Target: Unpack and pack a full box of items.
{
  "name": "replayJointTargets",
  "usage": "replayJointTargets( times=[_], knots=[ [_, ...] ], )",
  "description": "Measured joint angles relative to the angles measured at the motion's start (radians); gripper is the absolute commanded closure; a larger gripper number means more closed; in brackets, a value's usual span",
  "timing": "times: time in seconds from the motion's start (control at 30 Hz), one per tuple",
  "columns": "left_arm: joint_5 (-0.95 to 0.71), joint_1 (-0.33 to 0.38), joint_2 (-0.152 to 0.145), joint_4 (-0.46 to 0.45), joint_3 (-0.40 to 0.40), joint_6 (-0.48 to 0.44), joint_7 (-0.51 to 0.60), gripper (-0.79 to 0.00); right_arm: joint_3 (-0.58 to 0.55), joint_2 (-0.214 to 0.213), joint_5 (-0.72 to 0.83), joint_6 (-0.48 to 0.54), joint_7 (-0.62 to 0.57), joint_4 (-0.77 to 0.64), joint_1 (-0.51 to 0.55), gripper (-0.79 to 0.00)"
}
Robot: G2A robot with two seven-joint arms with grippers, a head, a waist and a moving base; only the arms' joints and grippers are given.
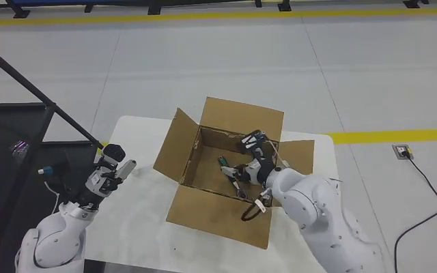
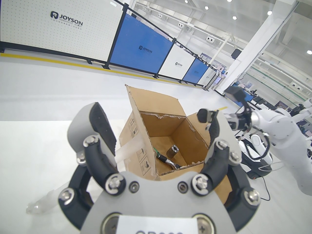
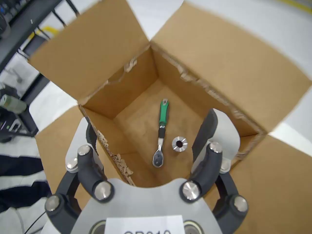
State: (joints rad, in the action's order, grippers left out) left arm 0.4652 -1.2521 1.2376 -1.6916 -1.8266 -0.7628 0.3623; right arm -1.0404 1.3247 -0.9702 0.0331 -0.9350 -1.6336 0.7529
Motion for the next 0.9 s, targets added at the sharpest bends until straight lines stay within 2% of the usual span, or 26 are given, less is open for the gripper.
replayJointTargets(
  times=[0.2, 0.37, 0.4, 0.43, 0.47, 0.57, 0.7, 0.8, 0.83, 0.9],
  knots=[
    [0.000, 0.000, 0.000, 0.000, 0.000, 0.000, 0.000, -0.785, 0.138, 0.050, 0.052, -0.076, -0.125, 0.318, -0.196, -0.785],
    [0.000, 0.000, 0.000, 0.000, 0.000, 0.000, 0.000, -0.785, 0.189, 0.072, 0.018, -0.127, -0.153, 0.467, -0.258, -0.785],
    [0.000, 0.000, 0.000, 0.000, 0.000, 0.000, 0.000, -0.785, 0.196, 0.076, 0.014, -0.137, -0.154, 0.497, -0.267, -0.773],
    [0.000, 0.000, 0.000, 0.000, 0.000, 0.000, 0.000, -0.785, 0.198, 0.080, 0.019, -0.139, -0.151, 0.518, -0.271, -0.634],
    [0.000, 0.000, 0.000, 0.000, 0.000, 0.000, 0.000, -0.785, 0.198, 0.083, 0.030, -0.139, -0.147, 0.538, -0.275, -0.613],
    [0.000, 0.000, 0.000, 0.000, 0.000, 0.000, 0.000, -0.785, 0.202, 0.092, 0.054, -0.133, -0.129, 0.604, -0.286, -0.634],
    [0.000, 0.000, 0.000, 0.000, 0.000, 0.000, 0.000, -0.785, 0.211, 0.105, 0.078, -0.122, -0.105, 0.673, -0.300, -0.603],
    [0.000, 0.000, 0.000, 0.000, 0.000, 0.000, 0.000, -0.785, 0.221, 0.115, 0.086, -0.115, -0.092, 0.715, -0.314, -0.489],
    [0.000, 0.000, 0.000, 0.000, 0.000, 0.000, 0.000, -0.785, 0.223, 0.118, 0.086, -0.114, -0.089, 0.723, -0.317, -0.372],
    [0.000, 0.000, 0.000, 0.000, 0.000, 0.000, 0.000, -0.785, 0.229, 0.123, 0.080, -0.113, -0.082, 0.740, -0.325, -0.274]
  ],
)
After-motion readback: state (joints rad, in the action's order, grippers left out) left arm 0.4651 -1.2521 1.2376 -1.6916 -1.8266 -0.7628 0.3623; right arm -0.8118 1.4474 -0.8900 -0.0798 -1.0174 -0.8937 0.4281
